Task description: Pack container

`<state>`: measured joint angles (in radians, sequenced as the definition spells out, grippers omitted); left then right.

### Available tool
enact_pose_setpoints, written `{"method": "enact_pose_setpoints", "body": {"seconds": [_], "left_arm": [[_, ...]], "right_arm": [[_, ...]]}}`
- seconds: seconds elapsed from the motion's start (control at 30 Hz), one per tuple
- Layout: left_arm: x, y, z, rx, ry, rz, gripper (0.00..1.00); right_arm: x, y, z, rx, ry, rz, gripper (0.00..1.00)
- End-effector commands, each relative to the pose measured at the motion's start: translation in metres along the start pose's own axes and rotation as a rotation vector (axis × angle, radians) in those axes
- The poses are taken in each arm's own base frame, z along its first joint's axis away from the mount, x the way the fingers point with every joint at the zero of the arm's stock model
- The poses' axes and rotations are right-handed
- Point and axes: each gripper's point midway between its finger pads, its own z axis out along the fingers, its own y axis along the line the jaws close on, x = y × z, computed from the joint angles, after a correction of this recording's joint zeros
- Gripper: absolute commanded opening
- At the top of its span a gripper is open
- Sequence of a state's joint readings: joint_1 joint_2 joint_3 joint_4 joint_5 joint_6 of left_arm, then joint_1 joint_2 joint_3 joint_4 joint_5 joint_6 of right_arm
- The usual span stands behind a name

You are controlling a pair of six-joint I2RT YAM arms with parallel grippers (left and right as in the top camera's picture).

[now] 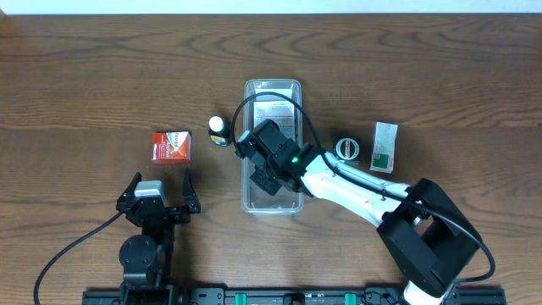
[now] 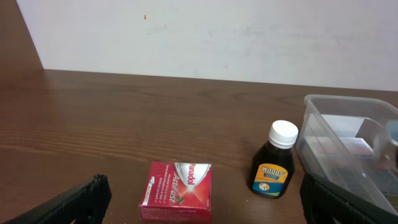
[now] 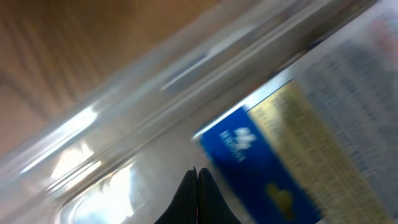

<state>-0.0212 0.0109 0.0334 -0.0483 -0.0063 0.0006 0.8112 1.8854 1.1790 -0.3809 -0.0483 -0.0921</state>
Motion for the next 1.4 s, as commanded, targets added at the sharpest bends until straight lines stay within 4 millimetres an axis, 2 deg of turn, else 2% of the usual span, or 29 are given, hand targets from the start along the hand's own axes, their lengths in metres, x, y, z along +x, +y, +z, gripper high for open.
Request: {"method": "enact_pose_setpoints", "body": {"seconds": [0.0,0.1,0.23,0.43,0.57,0.7,0.83,1.03,1.2,1.37], "left_arm": [[0.018,0.003,0.002,-0.012,0.047,0.009,0.98],[0.018,0.003,0.002,-0.012,0.047,0.009,0.98],[0.019,0.003,0.002,-0.012,0.047,0.009,0.98],[0.019,0.003,0.002,-0.012,0.047,0.009,0.98],[0.018,0.003,0.002,-0.012,0.047,0.009,0.98],[0.019,0.003,0.002,-0.012,0.047,0.009,0.98],[0.018,0.003,0.002,-0.012,0.047,0.009,0.98],[0.018,0.003,0.002,-0.012,0.047,0.009,0.98],[0.018,0.003,0.002,-0.012,0.047,0.009,0.98],[0.018,0.003,0.002,-0.012,0.047,0.009,0.98]], "right_arm": [[-0.003,-0.024,0.007,0.095,-0.006,-0.001,0.01],[-0.013,-0.042,0.004,0.188,-0.042,-0.008,0.01],[-0.019,-0.041,-0.002,0.188,-0.06,-0.04,0.01],[-0.012,0.003,-0.014,-0.012,-0.037,-0.093,0.01],[0.0,0.034,-0.017,-0.145,0.004,-0.134,0.01],[0.009,0.046,-0.018,-0.19,0.032,-0.169,0.01],[0.008,0.043,-0.014,-0.169,0.03,-0.18,0.01],[0.014,0.031,0.002,-0.153,0.053,-0.152,0.01],[0.008,0.022,0.005,-0.138,0.027,-0.131,0.01],[0.005,0.0,0.006,-0.062,0.016,-0.114,0.01]]}}
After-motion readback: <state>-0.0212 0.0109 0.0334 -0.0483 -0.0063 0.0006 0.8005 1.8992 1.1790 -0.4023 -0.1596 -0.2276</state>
